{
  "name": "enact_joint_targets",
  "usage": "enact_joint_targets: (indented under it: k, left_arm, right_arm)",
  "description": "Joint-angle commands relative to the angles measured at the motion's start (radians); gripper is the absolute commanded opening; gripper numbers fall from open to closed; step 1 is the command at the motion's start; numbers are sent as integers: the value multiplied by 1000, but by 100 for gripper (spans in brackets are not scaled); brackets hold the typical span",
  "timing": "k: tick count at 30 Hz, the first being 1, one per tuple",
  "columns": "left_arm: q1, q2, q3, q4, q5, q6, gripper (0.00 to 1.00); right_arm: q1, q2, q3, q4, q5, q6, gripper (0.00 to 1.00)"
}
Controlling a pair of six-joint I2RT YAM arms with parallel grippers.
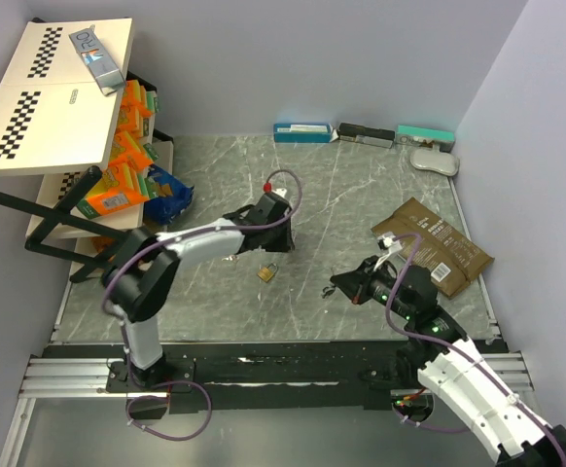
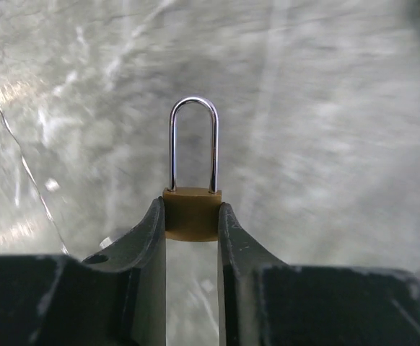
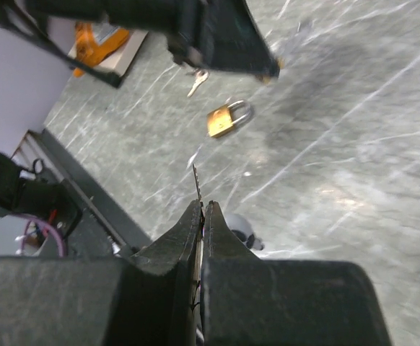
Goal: Unlock with the key
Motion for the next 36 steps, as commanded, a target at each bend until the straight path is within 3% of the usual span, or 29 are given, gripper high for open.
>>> enact_joint_targets:
  k: [1, 5, 8, 18, 36]
  left_arm:
    - [15, -218, -71, 128, 89, -78, 1]
    - [49, -330, -131, 168, 89, -98, 1]
    - [55, -402, -186, 203, 86, -101, 1]
    - [69, -505, -237, 278, 107, -89, 1]
    - [90, -539, -275, 320, 185, -144, 1]
  right_arm:
    - [92, 73, 31, 109, 73, 57, 0]
    - [305, 197, 103, 143, 217, 66, 0]
    - [359, 322, 157, 204, 253, 109, 0]
    - [375, 586, 333, 249, 334, 163, 0]
    - [361, 781, 486, 269, 472, 140, 0]
